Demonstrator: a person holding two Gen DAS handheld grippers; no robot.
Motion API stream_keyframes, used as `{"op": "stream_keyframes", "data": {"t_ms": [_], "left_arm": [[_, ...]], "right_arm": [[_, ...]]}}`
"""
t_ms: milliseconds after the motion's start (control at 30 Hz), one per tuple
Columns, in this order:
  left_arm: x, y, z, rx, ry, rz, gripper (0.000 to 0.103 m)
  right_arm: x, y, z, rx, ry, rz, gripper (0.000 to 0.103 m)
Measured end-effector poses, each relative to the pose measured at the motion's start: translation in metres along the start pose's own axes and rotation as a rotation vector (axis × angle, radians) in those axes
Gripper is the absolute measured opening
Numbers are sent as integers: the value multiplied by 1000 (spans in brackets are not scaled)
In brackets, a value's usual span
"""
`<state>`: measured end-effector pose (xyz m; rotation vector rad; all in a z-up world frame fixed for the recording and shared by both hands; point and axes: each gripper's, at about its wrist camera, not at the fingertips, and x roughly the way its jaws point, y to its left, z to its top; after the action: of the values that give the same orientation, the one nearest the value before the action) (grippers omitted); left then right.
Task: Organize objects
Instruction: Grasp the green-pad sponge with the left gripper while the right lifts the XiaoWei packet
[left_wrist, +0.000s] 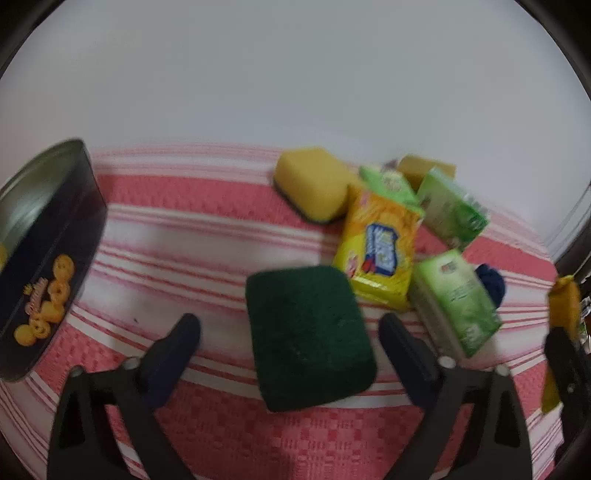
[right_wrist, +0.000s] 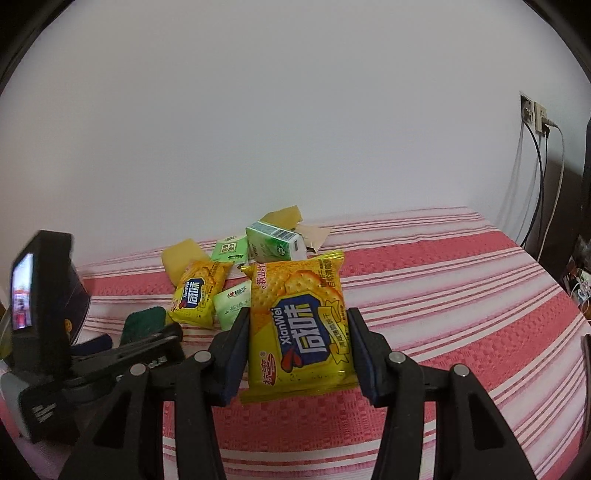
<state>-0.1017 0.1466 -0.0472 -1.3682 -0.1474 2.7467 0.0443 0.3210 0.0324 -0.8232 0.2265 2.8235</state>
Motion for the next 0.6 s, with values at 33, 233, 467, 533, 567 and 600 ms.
{"op": "stream_keyframes", "data": {"t_ms": [33, 233, 467, 533, 567, 600], "left_arm": [[0, -1, 0, 5, -3, 3, 91], [0, 1, 0, 5, -4, 5, 74], [-15, 9, -4, 7, -57, -58, 53], [-27, 11, -6, 22, -112, -39, 53], [-34, 10, -8, 43, -148, -26, 53], [-43, 9, -10, 69, -192, -7, 53]], "right_arm": [[1, 1, -1, -1, -2, 1, 53], [-2, -1, -4, 3, 0, 0, 53], [-4, -2, -7, 5, -30, 1, 53], [-5, -3, -6, 5, -47, -5, 53], [-4, -4, -5, 10, -54, -1, 53], [-5, -5, -5, 17, -61, 0, 53]]}}
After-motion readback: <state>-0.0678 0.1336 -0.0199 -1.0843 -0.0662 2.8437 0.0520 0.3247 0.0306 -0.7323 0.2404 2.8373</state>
